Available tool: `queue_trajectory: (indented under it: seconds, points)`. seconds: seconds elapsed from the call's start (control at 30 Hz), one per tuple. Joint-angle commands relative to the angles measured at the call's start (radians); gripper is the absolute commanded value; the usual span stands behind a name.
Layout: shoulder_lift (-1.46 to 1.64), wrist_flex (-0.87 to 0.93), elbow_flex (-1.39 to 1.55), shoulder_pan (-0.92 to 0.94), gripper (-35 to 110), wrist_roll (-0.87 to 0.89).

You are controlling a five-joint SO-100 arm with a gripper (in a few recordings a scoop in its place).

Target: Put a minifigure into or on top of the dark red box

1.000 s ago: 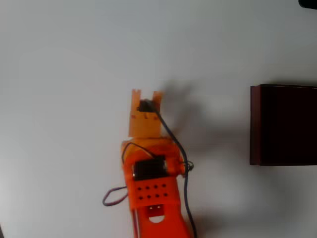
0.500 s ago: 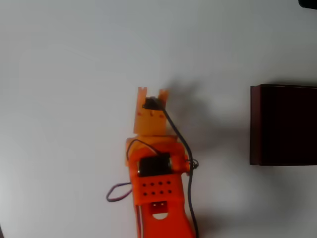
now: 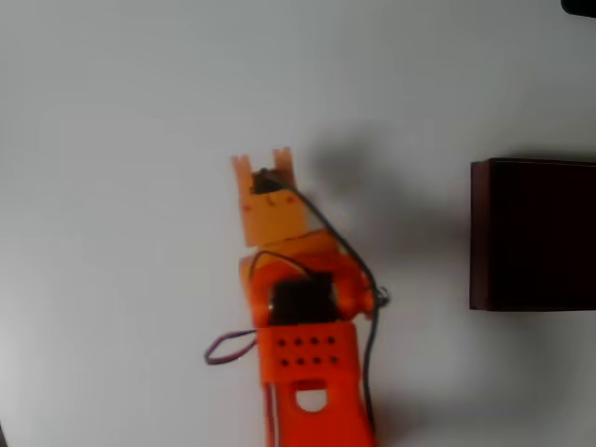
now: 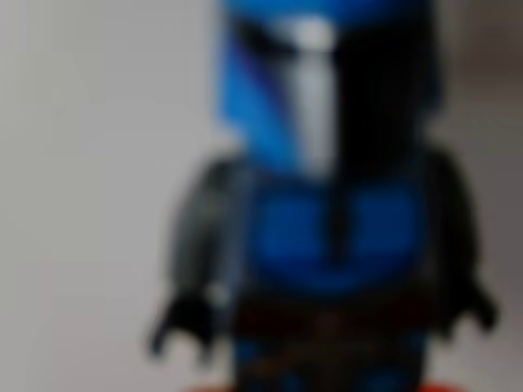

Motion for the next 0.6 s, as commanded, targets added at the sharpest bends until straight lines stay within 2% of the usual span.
queue_trajectory:
  seconds: [0.0, 0.23, 0.43, 0.57]
  points:
    - [0.129, 0.138, -0.135, 0.132, 0, -0.21]
    - [0.189, 0.255, -0.33, 0.428, 0, -0.566]
    - [0.15, 0.199, -0.327, 0.66, 0, -0.706]
    - [0.003, 0.138, -0.35, 0.747, 0, -0.755]
